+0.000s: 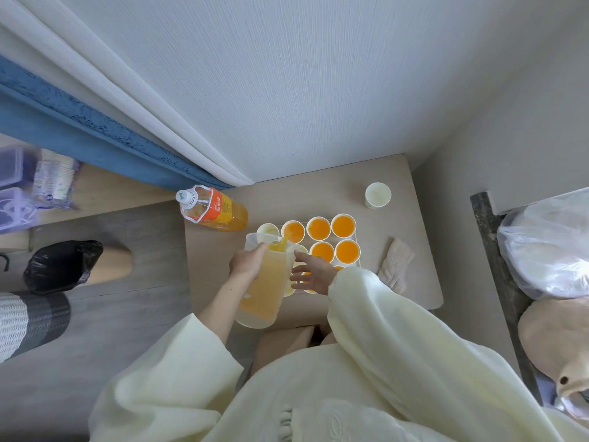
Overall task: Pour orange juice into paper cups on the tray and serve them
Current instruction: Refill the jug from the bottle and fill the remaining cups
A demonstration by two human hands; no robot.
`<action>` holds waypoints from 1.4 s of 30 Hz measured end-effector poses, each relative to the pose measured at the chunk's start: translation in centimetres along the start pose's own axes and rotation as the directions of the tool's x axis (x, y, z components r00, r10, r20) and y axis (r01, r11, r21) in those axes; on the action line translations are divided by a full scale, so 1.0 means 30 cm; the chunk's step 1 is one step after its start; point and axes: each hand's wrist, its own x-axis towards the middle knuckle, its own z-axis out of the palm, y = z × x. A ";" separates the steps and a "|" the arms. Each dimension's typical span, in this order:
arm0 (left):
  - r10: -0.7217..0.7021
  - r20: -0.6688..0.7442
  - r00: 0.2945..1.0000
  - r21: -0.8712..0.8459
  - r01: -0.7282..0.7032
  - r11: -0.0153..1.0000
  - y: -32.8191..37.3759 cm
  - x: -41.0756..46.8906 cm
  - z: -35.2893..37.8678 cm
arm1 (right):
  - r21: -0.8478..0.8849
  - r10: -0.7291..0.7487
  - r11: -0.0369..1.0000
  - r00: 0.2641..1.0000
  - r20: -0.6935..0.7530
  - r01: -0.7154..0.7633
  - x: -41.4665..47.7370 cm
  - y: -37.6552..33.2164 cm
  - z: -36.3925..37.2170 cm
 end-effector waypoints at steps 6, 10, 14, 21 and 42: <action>-0.011 0.002 1.000 0.000 0.011 1.000 0.000 -0.004 -0.001 | 0.009 0.002 1.000 1.000 -0.006 -0.002 -0.005 0.001 0.002; -0.006 0.004 1.000 0.011 0.006 1.000 0.001 -0.001 -0.003 | 0.015 0.003 1.000 1.000 -0.003 -0.003 -0.012 -0.002 0.004; -0.003 0.013 1.000 0.030 0.003 1.000 0.011 -0.004 -0.009 | 0.023 -0.006 1.000 1.000 -0.010 0.006 -0.019 -0.006 0.004; 0.019 -0.009 1.000 0.027 -0.019 0.999 -0.012 -0.011 -0.003 | 0.039 -0.008 0.999 1.000 -0.012 0.008 -0.037 -0.011 0.002; 0.169 0.033 0.985 -0.002 -0.169 0.986 -0.179 -0.123 -0.005 | -0.033 0.021 0.999 1.000 -0.016 -0.022 -0.099 0.083 -0.009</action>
